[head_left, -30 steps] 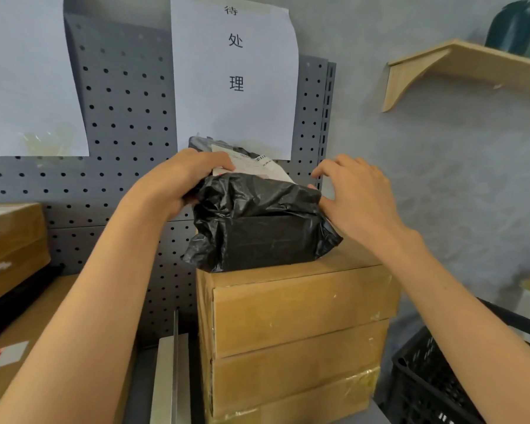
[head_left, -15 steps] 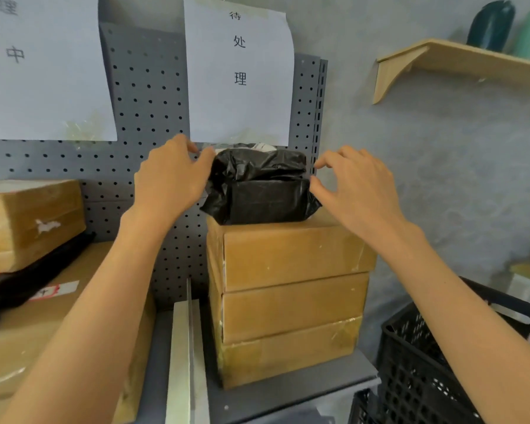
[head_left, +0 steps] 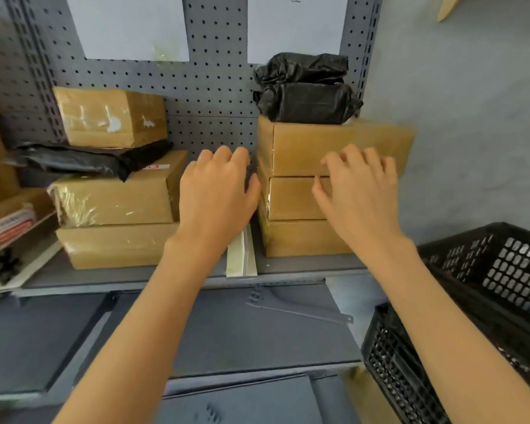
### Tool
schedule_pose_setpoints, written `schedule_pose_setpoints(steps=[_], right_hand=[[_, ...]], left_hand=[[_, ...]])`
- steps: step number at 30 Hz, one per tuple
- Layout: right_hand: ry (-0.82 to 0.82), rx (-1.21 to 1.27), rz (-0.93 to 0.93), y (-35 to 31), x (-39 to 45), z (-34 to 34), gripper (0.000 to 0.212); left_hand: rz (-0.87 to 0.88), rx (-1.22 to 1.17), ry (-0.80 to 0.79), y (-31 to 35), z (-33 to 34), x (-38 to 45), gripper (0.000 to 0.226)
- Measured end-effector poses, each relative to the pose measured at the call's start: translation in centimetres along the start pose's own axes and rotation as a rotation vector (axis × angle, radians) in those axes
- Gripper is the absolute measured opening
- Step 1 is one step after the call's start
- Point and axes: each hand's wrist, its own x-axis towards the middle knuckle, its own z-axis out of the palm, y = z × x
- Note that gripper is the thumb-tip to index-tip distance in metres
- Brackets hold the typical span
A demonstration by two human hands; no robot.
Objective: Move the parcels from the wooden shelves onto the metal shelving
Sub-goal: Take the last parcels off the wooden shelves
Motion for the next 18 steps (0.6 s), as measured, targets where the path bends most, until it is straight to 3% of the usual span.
schedule_pose_setpoints(steps=[11, 18], right_hand=[[-0.026, 0.252, -0.032, -6.3, -5.1, -1.7, 0.021], [-0.033, 0.503, -0.166, -15.7, -6.3, -2.9, 0.02]], left_hand=[[-0.171, 0.155, -0.125, -2.8, -6.1, -8.5, 0.022], [-0.318, 0.342, -0.114, -8.5, -12.6, -14.4, 0.024]])
